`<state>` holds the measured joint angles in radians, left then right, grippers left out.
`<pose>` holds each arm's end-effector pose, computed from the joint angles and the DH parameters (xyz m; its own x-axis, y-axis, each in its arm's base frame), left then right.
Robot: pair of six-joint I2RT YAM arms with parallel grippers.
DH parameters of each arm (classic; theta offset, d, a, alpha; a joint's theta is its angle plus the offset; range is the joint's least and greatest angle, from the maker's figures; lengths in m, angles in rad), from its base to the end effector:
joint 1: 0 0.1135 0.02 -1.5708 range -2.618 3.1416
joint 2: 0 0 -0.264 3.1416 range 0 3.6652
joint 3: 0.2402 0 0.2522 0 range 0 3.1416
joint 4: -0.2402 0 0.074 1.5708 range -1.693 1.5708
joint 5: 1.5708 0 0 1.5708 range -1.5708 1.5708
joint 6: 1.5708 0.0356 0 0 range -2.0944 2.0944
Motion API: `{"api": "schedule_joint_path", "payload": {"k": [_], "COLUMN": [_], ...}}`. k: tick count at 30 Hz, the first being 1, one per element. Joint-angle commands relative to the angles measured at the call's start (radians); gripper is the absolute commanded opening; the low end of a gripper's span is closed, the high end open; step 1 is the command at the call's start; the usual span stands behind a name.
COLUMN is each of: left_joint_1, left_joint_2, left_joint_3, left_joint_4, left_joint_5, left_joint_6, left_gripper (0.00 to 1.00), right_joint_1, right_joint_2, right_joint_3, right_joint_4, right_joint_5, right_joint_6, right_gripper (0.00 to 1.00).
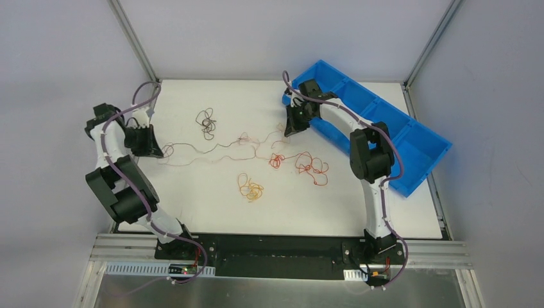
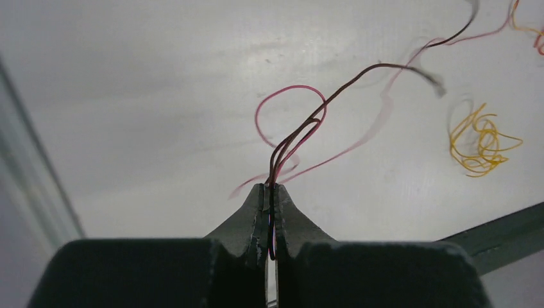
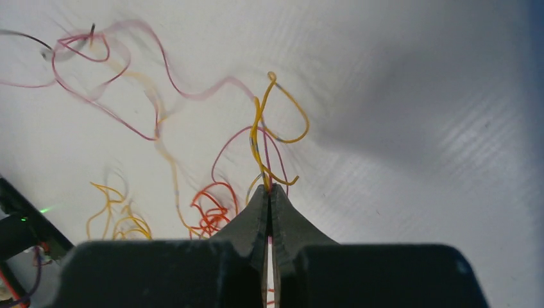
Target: Untangle the cables
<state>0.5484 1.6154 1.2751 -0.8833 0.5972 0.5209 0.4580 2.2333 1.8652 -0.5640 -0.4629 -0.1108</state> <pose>0.2817 0.1486 0.2548 -0.8293 -0.0244 -0.5583 0.1671 0.9425 -0.2893 0.4375 0.2334 0.2045 -0.6456 -0.4285 -0.6321 -0.7101 0.6414 0.2904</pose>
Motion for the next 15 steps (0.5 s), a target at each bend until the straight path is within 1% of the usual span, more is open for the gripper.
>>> {"api": "schedule_joint_path", "payload": {"k": [1, 7, 11, 15], "left_joint_1": [0.083, 0.193, 0.245, 0.283], "left_joint_2": [-0.027, 0.029, 0.057, 0.081], "left_joint_3": [0.152, 0.313, 0.417, 0.479], "left_joint_4": [-0.136, -0.174, -0.18, -0.191], "left_joint_5": [-0.085, -0.144, -0.172, -0.183], "left_joint_6": [0.122, 0.156, 0.151, 0.147], "left_gripper": [0.0, 0.0, 0.0, 0.0], "right_joint_1": [0.002, -0.02, -0.019, -0.021], "right_joint_2": [-0.103, -0.14, -0.144, -0.132], "right_joint_3": [-0.067, -0.114, -0.12, -0.125], "right_joint_4": [-0.052, -0.064, -0.082, -0.104], "right_joint_5": [0.095, 0.123, 0.124, 0.128], "right_joint_6": [-0.12, -0.159, -0.181, -0.201], "right_gripper": [0.0, 0.0, 0.0, 0.0]}}
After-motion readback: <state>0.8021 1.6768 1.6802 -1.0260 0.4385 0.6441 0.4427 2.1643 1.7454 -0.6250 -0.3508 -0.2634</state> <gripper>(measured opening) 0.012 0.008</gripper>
